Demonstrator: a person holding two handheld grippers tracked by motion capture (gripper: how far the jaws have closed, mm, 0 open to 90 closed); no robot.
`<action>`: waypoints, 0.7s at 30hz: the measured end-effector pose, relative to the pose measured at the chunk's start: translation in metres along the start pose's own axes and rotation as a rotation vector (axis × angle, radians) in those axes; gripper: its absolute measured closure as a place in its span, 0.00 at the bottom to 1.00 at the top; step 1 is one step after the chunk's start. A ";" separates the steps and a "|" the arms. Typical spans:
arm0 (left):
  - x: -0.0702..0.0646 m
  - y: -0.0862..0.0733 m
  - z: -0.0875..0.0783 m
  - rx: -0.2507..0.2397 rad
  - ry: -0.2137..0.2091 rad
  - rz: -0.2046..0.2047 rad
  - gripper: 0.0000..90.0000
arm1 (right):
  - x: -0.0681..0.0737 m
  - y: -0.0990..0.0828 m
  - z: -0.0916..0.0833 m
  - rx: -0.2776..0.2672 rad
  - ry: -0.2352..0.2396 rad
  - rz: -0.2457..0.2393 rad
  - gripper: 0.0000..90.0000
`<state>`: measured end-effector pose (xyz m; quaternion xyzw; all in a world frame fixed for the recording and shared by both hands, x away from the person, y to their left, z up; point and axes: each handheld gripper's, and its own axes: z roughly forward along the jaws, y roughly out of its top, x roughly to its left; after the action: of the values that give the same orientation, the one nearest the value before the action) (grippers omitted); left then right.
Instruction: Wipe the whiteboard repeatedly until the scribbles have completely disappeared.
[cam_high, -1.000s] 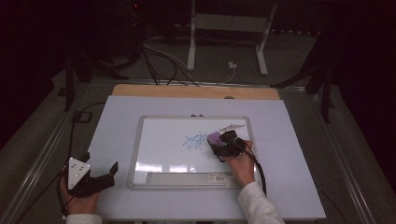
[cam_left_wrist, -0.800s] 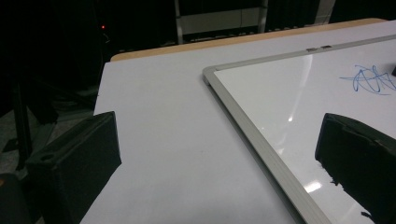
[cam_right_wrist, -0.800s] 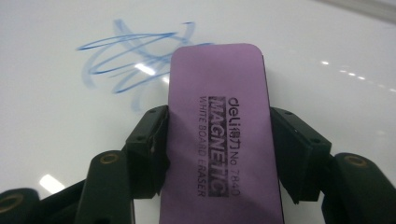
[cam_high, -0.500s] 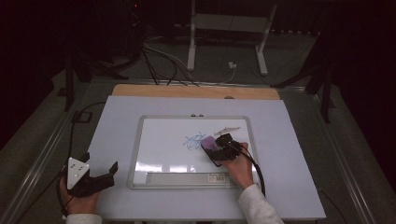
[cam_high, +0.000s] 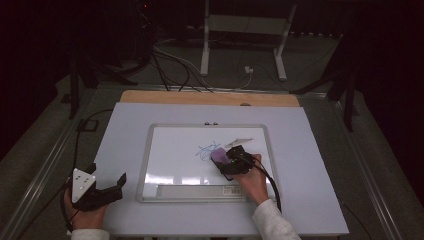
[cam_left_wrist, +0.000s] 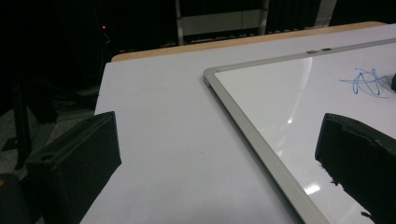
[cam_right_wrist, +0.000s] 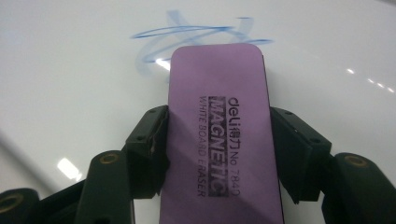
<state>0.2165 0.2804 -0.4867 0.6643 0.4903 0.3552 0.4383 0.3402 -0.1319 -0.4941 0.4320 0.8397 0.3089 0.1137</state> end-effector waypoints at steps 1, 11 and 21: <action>0.000 0.000 0.000 0.000 0.000 0.000 0.01 | 0.004 0.000 0.001 0.004 0.019 -0.022 0.46; 0.001 0.000 -0.001 -0.007 0.002 -0.004 0.01 | -0.020 0.005 0.002 -0.005 -0.099 0.078 0.46; 0.000 0.001 0.000 -0.005 0.001 -0.002 0.01 | 0.004 0.008 0.005 0.016 0.002 -0.015 0.46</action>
<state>0.2165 0.2805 -0.4861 0.6626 0.4903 0.3561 0.4401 0.3453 -0.1230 -0.4931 0.4262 0.8455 0.3016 0.1119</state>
